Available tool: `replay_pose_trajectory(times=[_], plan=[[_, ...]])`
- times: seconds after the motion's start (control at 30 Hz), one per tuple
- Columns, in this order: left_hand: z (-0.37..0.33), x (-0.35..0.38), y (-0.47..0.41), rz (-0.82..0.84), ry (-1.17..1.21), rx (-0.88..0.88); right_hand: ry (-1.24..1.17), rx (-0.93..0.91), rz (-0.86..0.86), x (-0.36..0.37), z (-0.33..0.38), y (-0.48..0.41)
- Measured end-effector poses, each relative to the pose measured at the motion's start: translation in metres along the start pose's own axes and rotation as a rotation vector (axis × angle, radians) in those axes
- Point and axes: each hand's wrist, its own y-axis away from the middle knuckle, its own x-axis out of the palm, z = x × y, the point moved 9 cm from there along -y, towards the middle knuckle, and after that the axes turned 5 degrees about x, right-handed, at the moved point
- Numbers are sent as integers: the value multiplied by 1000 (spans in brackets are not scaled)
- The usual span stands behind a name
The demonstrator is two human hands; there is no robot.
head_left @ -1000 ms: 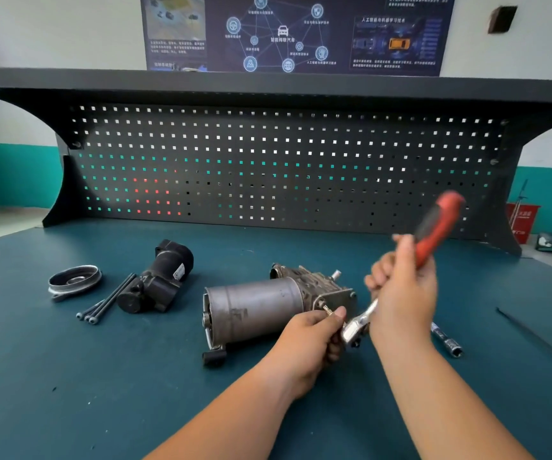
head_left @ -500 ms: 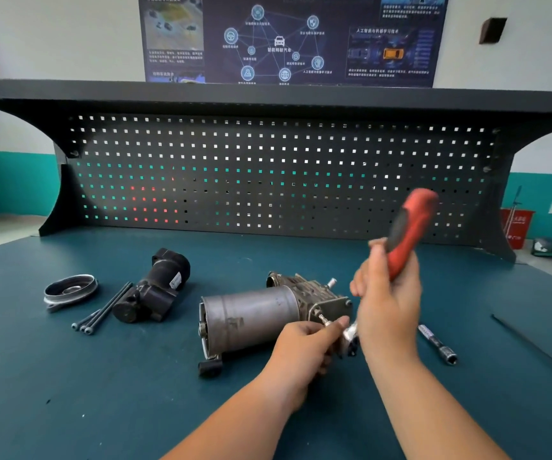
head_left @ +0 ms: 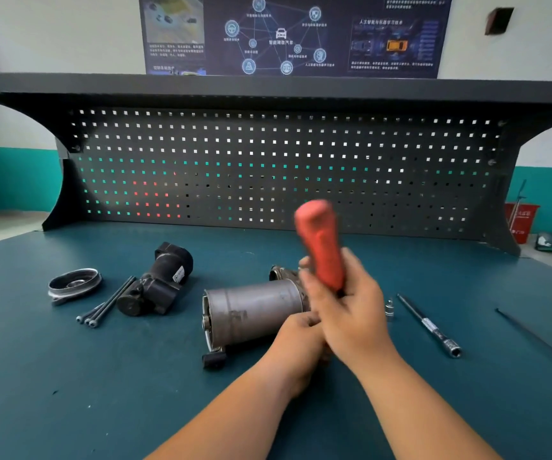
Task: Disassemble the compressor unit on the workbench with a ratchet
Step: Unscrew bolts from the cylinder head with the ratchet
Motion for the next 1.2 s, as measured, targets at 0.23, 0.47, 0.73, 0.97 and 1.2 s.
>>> replay_pose_trajectory(times=[0.23, 0.47, 0.73, 0.97, 1.2], plan=[[-10, 8, 6, 6, 19, -20, -809, 818, -822, -76, -115, 26], [-14, 9, 11, 22, 17, -64, -960, 889, -848, -67, -125, 28], [-13, 7, 10, 21, 101, -110, -1037, 988, -818, -68, -125, 27], [-4, 5, 7, -5, 154, -183, -532, 760, -644, -113, -75, 2], [-5, 6, 7, 10, 172, -209, 624, 288, 199, -90, -29, 3]])
